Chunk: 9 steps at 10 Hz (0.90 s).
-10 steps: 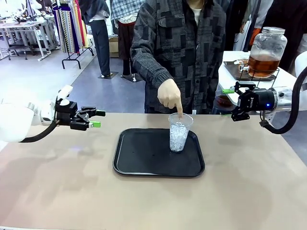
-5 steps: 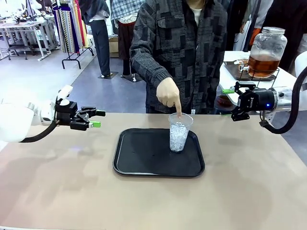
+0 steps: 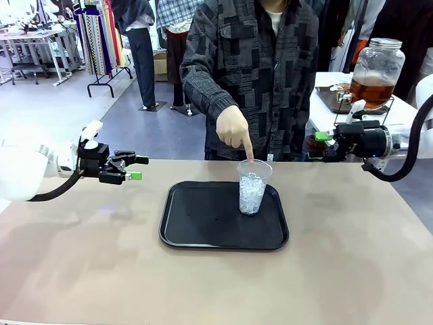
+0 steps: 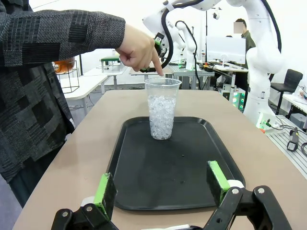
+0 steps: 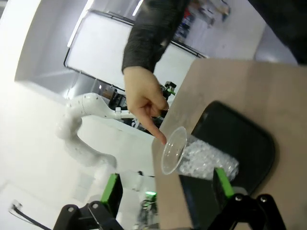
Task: Pour the drink into the iced cup.
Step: Pick up the iced cup indicated by the human and present it to them.
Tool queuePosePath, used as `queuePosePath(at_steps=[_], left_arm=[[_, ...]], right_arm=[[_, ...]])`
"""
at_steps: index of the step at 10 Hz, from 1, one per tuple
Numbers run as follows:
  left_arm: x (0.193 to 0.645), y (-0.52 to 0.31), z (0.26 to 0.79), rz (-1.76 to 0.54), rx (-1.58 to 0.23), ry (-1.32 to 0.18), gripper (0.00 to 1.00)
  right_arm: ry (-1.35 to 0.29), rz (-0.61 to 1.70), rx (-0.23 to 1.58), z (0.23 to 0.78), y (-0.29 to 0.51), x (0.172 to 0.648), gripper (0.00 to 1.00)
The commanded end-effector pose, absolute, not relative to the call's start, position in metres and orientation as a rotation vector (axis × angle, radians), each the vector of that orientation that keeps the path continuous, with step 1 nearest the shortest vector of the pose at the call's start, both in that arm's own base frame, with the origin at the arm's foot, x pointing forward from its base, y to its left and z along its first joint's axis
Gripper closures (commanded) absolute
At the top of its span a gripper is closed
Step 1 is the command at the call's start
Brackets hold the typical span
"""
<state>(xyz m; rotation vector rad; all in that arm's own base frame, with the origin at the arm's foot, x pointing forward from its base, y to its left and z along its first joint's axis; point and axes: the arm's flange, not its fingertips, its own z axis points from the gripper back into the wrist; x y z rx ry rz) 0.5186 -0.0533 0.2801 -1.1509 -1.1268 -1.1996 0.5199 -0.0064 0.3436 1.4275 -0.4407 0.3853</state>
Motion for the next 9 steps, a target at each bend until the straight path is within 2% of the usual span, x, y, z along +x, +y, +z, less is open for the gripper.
queuePosePath(at_steps=[1, 2, 3, 4, 8, 9], left_arm=[[0.518, -0.054, 0.282, -1.201, -1.148, -1.128, 0.00], [0.518, -0.054, 0.282, -1.201, -1.148, -1.128, 0.00], [0.518, -0.054, 0.282, -1.201, -1.148, -1.128, 0.00], [0.518, -0.054, 0.282, -1.201, -1.148, -1.128, 0.00], [0.518, -0.054, 0.282, -1.201, -1.148, -1.128, 0.00], [0.518, -0.054, 0.282, -1.201, -1.148, -1.128, 0.00]], right_arm=[[-0.642, 0.477, 1.382, 0.340, -0.002, 0.506, 0.00], [-0.637, 0.483, 1.383, 0.340, -0.003, 0.505, 0.00], [-0.569, 0.376, 1.396, 0.343, -0.013, 0.504, 0.00], [-0.590, 0.493, 1.398, 0.340, -0.007, 0.514, 0.00], [-0.591, 0.479, 1.395, 0.337, -0.008, 0.511, 0.00], [-0.734, 0.640, 1.388, 0.335, -0.005, 0.509, 0.00]])
